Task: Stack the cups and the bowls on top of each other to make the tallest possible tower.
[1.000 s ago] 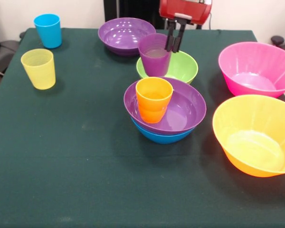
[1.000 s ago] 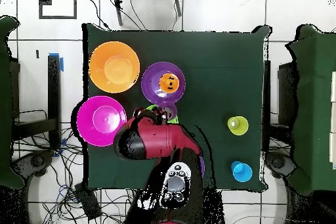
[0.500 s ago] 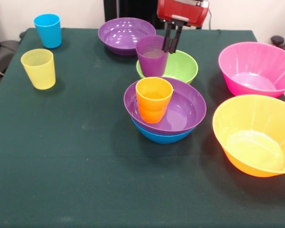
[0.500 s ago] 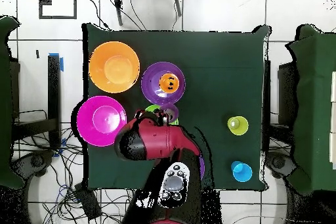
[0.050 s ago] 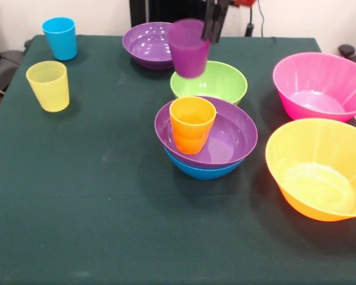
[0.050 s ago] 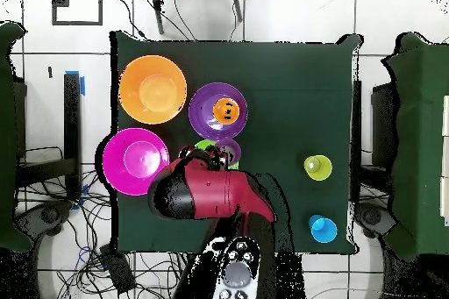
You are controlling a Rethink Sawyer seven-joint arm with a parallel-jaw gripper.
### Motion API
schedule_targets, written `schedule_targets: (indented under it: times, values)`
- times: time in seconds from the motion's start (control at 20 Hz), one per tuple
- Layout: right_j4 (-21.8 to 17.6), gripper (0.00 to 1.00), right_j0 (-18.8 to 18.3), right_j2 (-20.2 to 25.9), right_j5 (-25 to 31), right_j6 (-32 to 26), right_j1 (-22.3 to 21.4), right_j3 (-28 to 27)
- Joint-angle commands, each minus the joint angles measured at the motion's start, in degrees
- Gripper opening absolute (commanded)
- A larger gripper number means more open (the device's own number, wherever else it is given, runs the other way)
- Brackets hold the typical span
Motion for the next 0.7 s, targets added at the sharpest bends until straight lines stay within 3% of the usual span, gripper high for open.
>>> schedule_targets:
  times: [0.05, 0.35, 0.7]
  values:
    - [2.0, 0.0, -0.9, 4.5, 11.7, 1.7, -4.9, 0.5]
    - [1.7, 0.0, -0.2, 4.5, 16.3, 2.3, -3.8, -3.9]
    - [1.3, 0.0, -0.1, 4.5, 12.1, 4.8, 0.8, -5.1]
